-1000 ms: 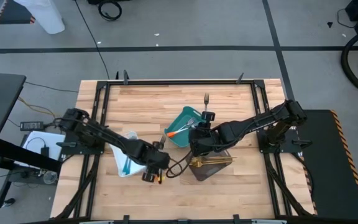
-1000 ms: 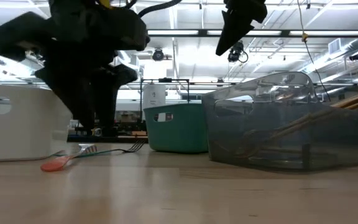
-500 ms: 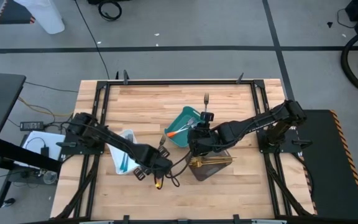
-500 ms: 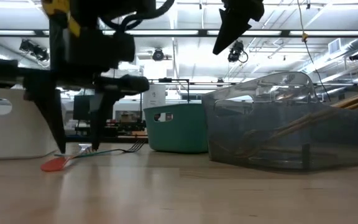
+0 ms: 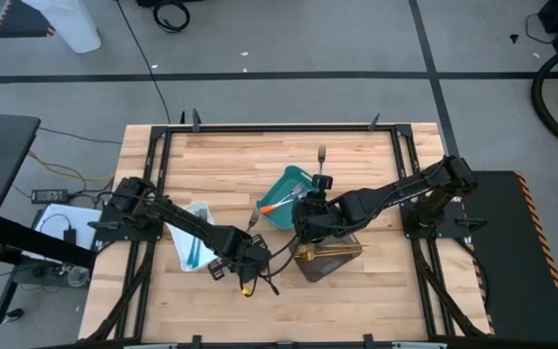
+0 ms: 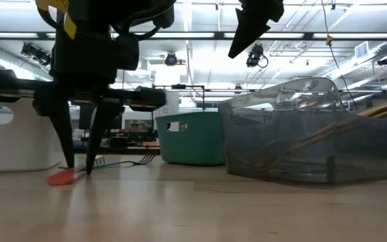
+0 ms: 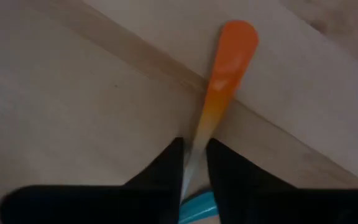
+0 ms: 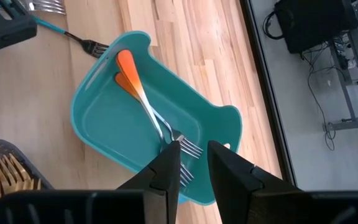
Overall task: Sort silverware by color (type)
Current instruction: Put the orange silver fork into the blue bin
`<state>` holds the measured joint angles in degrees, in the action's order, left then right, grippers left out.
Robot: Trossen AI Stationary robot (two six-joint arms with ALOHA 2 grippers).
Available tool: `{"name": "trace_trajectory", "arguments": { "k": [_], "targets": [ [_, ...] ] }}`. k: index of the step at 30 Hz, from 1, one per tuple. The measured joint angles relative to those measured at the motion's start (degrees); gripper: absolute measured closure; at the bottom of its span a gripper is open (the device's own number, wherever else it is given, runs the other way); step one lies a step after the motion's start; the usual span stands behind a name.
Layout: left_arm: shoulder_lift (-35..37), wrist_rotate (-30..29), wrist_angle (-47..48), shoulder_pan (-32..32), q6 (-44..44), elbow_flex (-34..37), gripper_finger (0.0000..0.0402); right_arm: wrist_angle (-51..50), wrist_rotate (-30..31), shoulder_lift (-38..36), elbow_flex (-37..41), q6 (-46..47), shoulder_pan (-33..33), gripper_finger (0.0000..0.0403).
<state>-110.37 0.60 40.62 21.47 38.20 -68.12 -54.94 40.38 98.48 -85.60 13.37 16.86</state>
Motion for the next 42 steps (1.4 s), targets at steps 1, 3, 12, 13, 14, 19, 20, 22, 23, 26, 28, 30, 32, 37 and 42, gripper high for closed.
{"name": "trace_trajectory", "arguments": {
  "k": [1,3,12,13,14,19,20,22,23,26,28,30,32,37,42],
  "targets": [
    [-0.01,0.0,-0.01,0.02,0.0,0.0,0.034,0.0,0.0,0.0,0.0,0.0,0.0,0.0312],
    [-0.04,-0.04,-0.04,0.06,0.01,0.01,0.0368,0.02,0.0,0.0,0.0,0.0,0.0,0.0312],
    [2.79,-8.32,-1.07,2.47,1.59,0.49,0.0383,-4.11,-0.43,0.0,0.0,1.82,0.8,0.0312],
    [3.63,-9.95,-1.53,2.89,1.6,0.49,0.0383,-4.97,-0.01,0.0,0.0,2.49,1.08,0.0312],
    [4.63,-11.75,-1.75,3.3,1.64,0.42,0.0384,-5.65,0.47,0.0,0.0,2.98,1.31,0.0312],
    [8.38,-18.62,-3.63,4.9,1.2,0.37,0.0384,-5.66,1.63,0.0,0.0,3.52,2.15,0.0312],
    [9.36,-19.66,-4.35,5.21,0.97,0.37,0.0384,-4.82,1.64,0.0,0.0,3.24,2.19,0.0312],
    [11.37,-21.38,-6.31,5.73,0.73,0.35,0.0384,-2.69,1.64,0.0,0.0,2.05,2.19,0.0312],
    [12.28,-22.46,-7.45,5.89,0.7,0.35,0.0384,-1.64,1.66,0.0,0.0,1.33,2.19,0.0312],
    [15.39,-25.56,-10.21,6.35,0.68,0.35,0.0384,1.3,1.34,0.0,0.0,-1.29,2.41,0.0312],
    [17.56,-27.04,-12.34,6.43,0.57,0.25,0.0384,2.95,1.11,0.0,0.0,-2.88,3.05,0.0312],
    [19.63,-27.81,-12.91,6.39,0.58,0.24,0.0384,3.83,1.31,0.0,0.0,-4.08,3.84,0.0312],
    [21.53,-27.96,-15.19,6.39,1.19,0.26,0.0384,4.58,2.79,0.0,0.0,-5.14,4.74,0.0312],
    [26.23,-27.97,-20.91,6.35,3.23,0.2,0.0384,9.13,6.42,-0.67,0.0,-9.73,7.61,0.0312],
    [29.56,-27.9,-25.82,6.39,5.87,0.26,0.0384,11.31,10.97,-2.73,0.0,-11.28,10.6,0.0312]
  ]
}}
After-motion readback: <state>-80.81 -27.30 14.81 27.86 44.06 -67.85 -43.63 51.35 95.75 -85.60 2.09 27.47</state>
